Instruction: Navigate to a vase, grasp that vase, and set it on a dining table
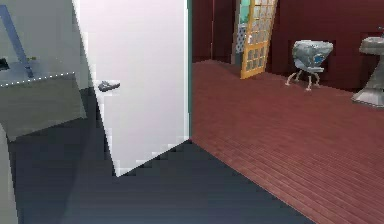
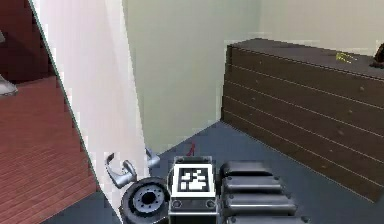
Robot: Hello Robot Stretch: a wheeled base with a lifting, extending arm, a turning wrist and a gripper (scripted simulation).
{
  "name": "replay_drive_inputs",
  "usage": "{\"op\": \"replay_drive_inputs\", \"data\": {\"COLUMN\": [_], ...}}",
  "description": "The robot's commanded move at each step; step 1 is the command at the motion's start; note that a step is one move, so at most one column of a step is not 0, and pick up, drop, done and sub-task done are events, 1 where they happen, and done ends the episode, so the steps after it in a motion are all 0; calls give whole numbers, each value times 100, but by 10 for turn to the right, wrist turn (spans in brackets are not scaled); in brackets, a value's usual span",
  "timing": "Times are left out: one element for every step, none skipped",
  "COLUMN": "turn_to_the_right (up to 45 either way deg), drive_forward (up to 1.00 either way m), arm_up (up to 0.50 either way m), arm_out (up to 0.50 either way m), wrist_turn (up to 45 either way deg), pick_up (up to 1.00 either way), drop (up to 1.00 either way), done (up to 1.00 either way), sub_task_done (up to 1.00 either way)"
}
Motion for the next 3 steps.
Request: {"op": "replay_drive_inputs", "data": {"turn_to_the_right": [150, 0, 30], "drive_forward": [0, 35, 0], "arm_up": [0, 0, 0], "arm_out": [0, 0, 0], "wrist_turn": [0, 0, 0], "pick_up": [0, 0, 0], "drop": [0, 0, 0], "done": [0, 0, 0], "sub_task_done": [0, 0, 0]}}
